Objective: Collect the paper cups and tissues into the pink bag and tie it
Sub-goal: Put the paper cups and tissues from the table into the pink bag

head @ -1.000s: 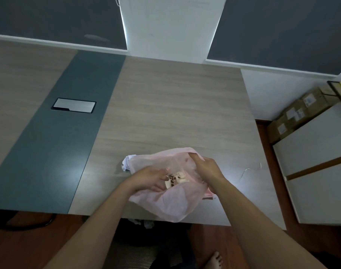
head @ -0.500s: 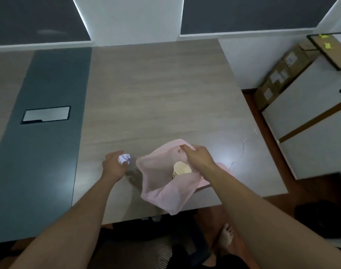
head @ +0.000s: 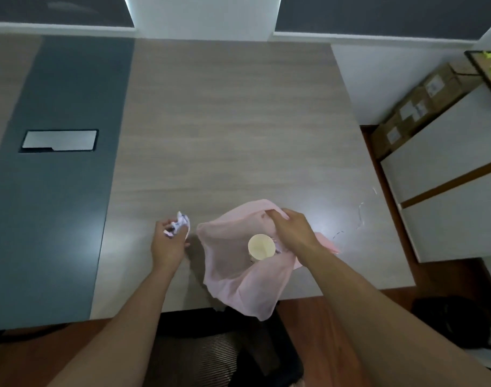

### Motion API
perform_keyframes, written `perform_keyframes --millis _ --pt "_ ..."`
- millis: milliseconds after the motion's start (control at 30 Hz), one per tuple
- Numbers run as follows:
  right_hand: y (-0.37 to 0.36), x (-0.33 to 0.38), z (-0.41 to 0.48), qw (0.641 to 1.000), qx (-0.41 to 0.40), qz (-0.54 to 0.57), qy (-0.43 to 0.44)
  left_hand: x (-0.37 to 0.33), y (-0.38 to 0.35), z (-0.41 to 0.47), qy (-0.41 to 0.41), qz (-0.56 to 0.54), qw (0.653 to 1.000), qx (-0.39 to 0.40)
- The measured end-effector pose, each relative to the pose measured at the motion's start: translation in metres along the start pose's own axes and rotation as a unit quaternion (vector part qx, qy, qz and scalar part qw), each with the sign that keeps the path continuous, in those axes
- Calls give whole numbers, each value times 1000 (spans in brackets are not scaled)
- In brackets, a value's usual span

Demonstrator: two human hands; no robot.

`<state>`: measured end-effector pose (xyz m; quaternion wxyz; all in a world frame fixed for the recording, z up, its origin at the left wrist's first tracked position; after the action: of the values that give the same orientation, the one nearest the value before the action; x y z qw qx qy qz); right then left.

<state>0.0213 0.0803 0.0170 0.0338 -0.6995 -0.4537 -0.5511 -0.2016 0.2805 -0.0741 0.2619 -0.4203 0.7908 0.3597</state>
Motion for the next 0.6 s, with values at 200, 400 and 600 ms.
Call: perform_keyframes --millis 200,400,600 --pt "-9 22 -2 998 28 54 -34 -35 -14 -50 -29 53 934 352" --pt "-12 37 -7 998 34 50 -22 -42 -64 -79 -44 201 919 337" --pt "4 47 -7 995 42 84 -40 -40 -42 -72 -200 196 948 149"
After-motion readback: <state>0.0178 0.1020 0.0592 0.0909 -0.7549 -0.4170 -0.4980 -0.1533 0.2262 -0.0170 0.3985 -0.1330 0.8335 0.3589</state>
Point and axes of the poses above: each hand's wrist, its own z-axis towards the middle knuckle, its own y-axis out of the back of the hand, x = y × z, the point moved 1 cm from there along z, towards the middle knuckle, and after that the axes turned 13 degrees about y, right-handed, at the moved point
